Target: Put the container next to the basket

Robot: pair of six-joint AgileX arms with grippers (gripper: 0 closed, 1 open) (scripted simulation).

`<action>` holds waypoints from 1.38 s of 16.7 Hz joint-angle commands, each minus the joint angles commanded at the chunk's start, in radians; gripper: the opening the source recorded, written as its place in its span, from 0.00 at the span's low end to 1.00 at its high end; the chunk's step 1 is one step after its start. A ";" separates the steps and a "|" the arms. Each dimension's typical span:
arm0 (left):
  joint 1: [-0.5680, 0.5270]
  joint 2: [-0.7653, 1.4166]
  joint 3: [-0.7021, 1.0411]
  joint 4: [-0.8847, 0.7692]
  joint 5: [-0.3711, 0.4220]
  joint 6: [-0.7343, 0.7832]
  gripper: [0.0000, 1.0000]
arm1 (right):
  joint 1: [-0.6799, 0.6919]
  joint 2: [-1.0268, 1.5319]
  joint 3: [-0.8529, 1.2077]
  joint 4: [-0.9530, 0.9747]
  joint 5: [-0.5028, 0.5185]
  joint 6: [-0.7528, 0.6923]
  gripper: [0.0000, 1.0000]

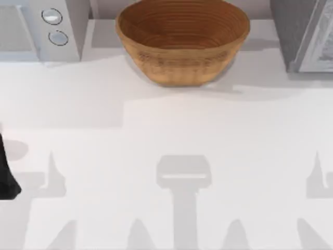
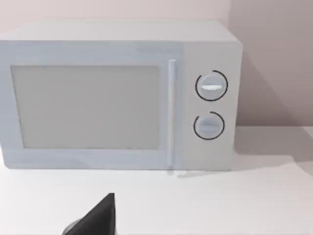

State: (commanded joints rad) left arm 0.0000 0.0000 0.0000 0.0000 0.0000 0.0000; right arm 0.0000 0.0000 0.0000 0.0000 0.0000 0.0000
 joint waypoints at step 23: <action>0.144 1.460 1.214 -0.911 0.000 0.740 1.00 | 0.000 0.000 0.000 0.000 0.000 0.000 1.00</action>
State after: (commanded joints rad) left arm 0.1441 1.4603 1.2138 -0.9108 0.0002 0.7404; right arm 0.0000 0.0000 0.0000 0.0000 0.0000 0.0000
